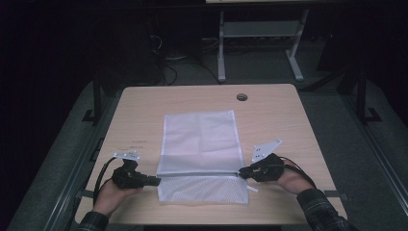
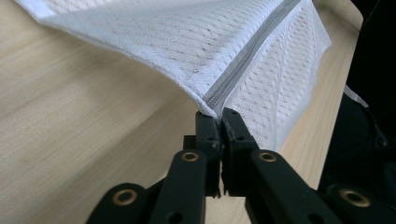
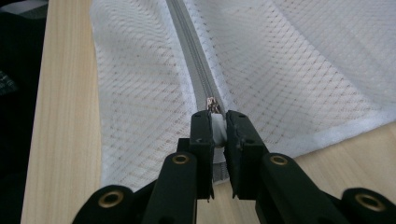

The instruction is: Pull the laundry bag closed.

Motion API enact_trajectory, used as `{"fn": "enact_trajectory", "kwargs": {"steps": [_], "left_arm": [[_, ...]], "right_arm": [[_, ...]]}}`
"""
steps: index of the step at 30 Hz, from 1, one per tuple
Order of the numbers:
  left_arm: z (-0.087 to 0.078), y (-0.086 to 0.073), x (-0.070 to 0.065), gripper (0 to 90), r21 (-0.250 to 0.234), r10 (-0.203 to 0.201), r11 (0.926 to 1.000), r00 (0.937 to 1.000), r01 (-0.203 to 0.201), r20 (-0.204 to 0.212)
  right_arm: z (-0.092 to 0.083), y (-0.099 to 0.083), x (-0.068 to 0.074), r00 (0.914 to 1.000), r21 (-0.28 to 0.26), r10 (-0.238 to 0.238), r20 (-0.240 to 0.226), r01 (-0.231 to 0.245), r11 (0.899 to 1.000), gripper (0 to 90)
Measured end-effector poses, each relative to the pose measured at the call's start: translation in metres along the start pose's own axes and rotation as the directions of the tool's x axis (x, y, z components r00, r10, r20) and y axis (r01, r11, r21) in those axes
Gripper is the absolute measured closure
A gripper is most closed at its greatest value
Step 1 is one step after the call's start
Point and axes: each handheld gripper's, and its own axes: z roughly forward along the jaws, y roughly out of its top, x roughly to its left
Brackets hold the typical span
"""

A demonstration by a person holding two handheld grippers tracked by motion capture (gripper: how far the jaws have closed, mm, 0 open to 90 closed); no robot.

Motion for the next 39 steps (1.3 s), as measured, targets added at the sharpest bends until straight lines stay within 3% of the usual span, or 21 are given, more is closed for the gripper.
{"fn": "enact_trajectory", "kwargs": {"steps": [4, 8, 14, 20, 23, 27, 35, 37, 39], "left_arm": [[-0.006, 0.000, 0.000, 66.8, -0.026, 0.017, 0.9995, 0.9991, -0.018, -0.038], [-0.013, 0.000, -0.001, 57.0, -0.058, 0.031, 0.9977, 0.9977, -0.035, -0.060], [-0.015, 0.003, -0.002, 42.2, -0.059, 0.060, 0.9961, 0.9935, -0.066, -0.097], [-0.014, 0.005, -0.009, 28.7, -0.051, 0.114, 0.9910, 0.9799, -0.124, -0.163], [-0.015, 0.004, -0.011, 23.2, -0.050, 0.131, 0.9883, 0.9714, -0.144, -0.198], [-0.017, 0.002, -0.011, 18.2, -0.057, 0.140, 0.9860, 0.9636, -0.157, -0.227], [-0.021, -0.002, -0.008, 14.3, -0.074, 0.133, 0.9846, 0.9520, -0.159, -0.276], [-0.022, -0.003, -0.007, 14.3, -0.067, 0.138, 0.9841, 0.9459, -0.165, -0.293], [-0.021, -0.005, -0.006, 14.3, -0.053, 0.140, 0.9850, 0.9413, -0.164, -0.307]], "right_arm": [[0.000, 0.000, -0.001, 0.9999, -0.012, 0.016, 0.005, -0.016, 1.000, 71.5], [0.001, 0.000, -0.002, 0.9993, -0.028, 0.037, 0.005, -0.036, 0.999, 59.8], [-0.003, -0.001, -0.001, 0.9963, -0.072, 0.081, 0.029, -0.079, 0.994, 43.1], [-0.012, -0.007, -0.002, 0.9856, -0.097, 0.137, 0.099, -0.127, 0.987, 28.7], [-0.017, -0.009, -0.002, 0.9749, -0.109, 0.168, 0.147, -0.152, 0.982, 24.5], [-0.024, -0.014, -0.002, 0.9540, -0.123, 0.215, 0.209, -0.193, 0.973, 21.1], [-0.040, -0.028, -0.001, 0.8984, -0.164, 0.295, 0.326, -0.253, 0.953, 14.8], [-0.043, -0.033, 0.000, 0.8811, -0.170, 0.317, 0.351, -0.273, 0.947, 13.7], [-0.047, -0.038, 0.000, 0.8715, -0.182, 0.332, 0.361, -0.284, 0.941, 13.2]]}}
